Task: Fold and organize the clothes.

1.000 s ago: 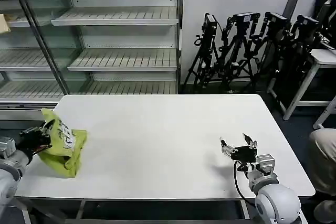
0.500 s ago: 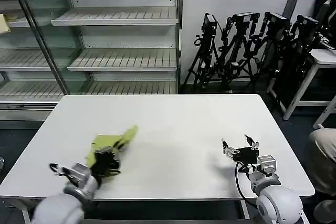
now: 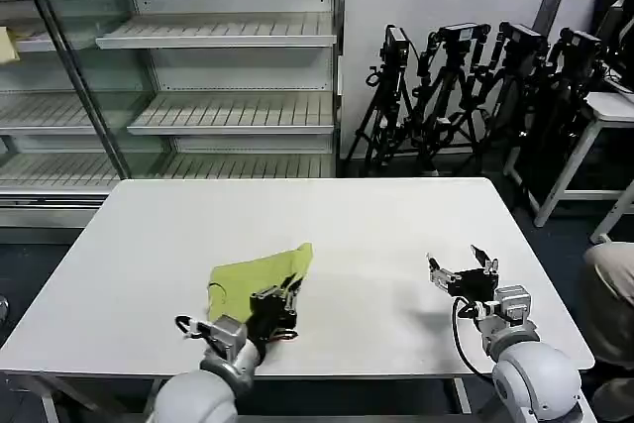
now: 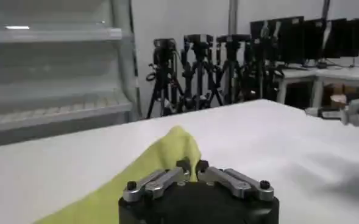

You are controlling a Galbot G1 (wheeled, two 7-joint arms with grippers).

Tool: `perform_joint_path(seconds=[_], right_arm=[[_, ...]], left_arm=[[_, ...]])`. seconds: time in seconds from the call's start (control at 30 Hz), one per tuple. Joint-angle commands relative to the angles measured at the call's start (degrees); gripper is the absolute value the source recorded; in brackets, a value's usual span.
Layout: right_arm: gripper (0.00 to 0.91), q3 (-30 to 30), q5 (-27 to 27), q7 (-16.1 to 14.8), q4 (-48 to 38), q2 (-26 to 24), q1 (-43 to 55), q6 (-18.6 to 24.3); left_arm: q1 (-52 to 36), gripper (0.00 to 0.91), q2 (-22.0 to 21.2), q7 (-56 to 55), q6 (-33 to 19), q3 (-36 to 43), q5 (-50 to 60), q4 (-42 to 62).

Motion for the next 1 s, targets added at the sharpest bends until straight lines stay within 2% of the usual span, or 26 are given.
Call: perform_joint_path(seconds=[0.03, 0.1, 0.2, 0.23, 0.33, 0.43, 0.53, 0.7, 1.0], right_arm=[[0.907, 1.2, 0.0, -0.1, 0.1, -0.2, -0.7, 0.0], [0.907, 1.3, 0.0, -0.1, 0.2, -0.3, -0.8, 0.1], [0.907, 1.2, 0.0, -0.1, 0.2, -0.2, -0.6, 0.0], [0.907, 1.0, 0.0, -0.1, 0.2, -0.2, -0.5, 0.0], [0.907, 0.2, 0.0, -0.1, -0.4, 0.0, 0.0, 0.1], [0.907, -0.9, -0.1, -0.1, -0.8, 0.3, 0.7, 0.1], [0.907, -1.4, -0.2, -0.1, -1.0, 0.6, 1.0, 0.1], [0.907, -0.8, -0.1, 0.0, -0.6, 0.1, 0.7, 0.0], [0.907, 1.4, 0.3, -0.3, -0.3, -0.6, -0.8, 0.3]], left_arm=[[-3.8, 0.020, -3.5, 0.5, 0.4, 5.3, 3.9, 3.4], [-4.4, 0.020, -2.2, 1.6, 0.8, 3.3, 3.6, 2.3], [-5.4, 0.020, 3.3, 4.8, 0.8, -1.7, 3.3, 0.2], [-5.5, 0.010, 7.1, 6.2, 0.8, -5.5, 2.8, -1.1], [-4.9, 0.010, 13.9, 7.0, 0.9, -12.5, -2.2, -3.1], [-3.3, 0.010, 17.1, 6.8, 0.9, -15.8, -4.8, -4.3], [-1.6, 0.010, 15.9, 6.2, 0.8, -13.6, -4.6, -4.7], [-1.0, 0.010, 9.0, 5.1, 0.8, -5.7, -3.0, -4.1], [-3.7, 0.010, 0.0, 1.9, 0.8, 3.2, 0.2, 0.9]])
